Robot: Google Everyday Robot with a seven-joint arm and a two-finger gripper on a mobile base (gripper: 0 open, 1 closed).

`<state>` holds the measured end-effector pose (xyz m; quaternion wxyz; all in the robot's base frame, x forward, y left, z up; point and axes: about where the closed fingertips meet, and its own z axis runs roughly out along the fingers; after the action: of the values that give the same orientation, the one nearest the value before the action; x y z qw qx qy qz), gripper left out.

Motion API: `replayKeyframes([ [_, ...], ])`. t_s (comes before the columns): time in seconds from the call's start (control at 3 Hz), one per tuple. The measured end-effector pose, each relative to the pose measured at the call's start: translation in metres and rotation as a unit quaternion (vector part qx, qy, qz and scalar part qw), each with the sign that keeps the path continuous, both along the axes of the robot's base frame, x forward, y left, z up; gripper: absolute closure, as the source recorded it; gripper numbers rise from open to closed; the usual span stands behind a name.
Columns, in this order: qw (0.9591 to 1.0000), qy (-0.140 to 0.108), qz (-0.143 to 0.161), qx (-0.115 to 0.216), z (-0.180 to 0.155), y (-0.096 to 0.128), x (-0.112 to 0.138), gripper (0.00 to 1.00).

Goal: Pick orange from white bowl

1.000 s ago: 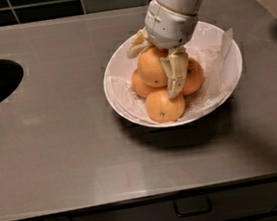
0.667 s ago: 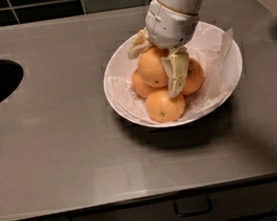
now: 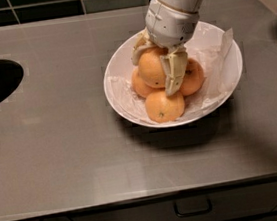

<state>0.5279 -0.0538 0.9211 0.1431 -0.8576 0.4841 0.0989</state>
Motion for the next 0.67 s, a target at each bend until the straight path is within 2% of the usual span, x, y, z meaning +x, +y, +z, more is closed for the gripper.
replayKeyframes([
  [0.33,1.0000,0.000,0.000,0.000,0.0000,0.0000,0.0000,0.86],
  [0.67,1.0000,0.000,0.000,0.000,0.0004,0.0000,0.0001,1.00],
])
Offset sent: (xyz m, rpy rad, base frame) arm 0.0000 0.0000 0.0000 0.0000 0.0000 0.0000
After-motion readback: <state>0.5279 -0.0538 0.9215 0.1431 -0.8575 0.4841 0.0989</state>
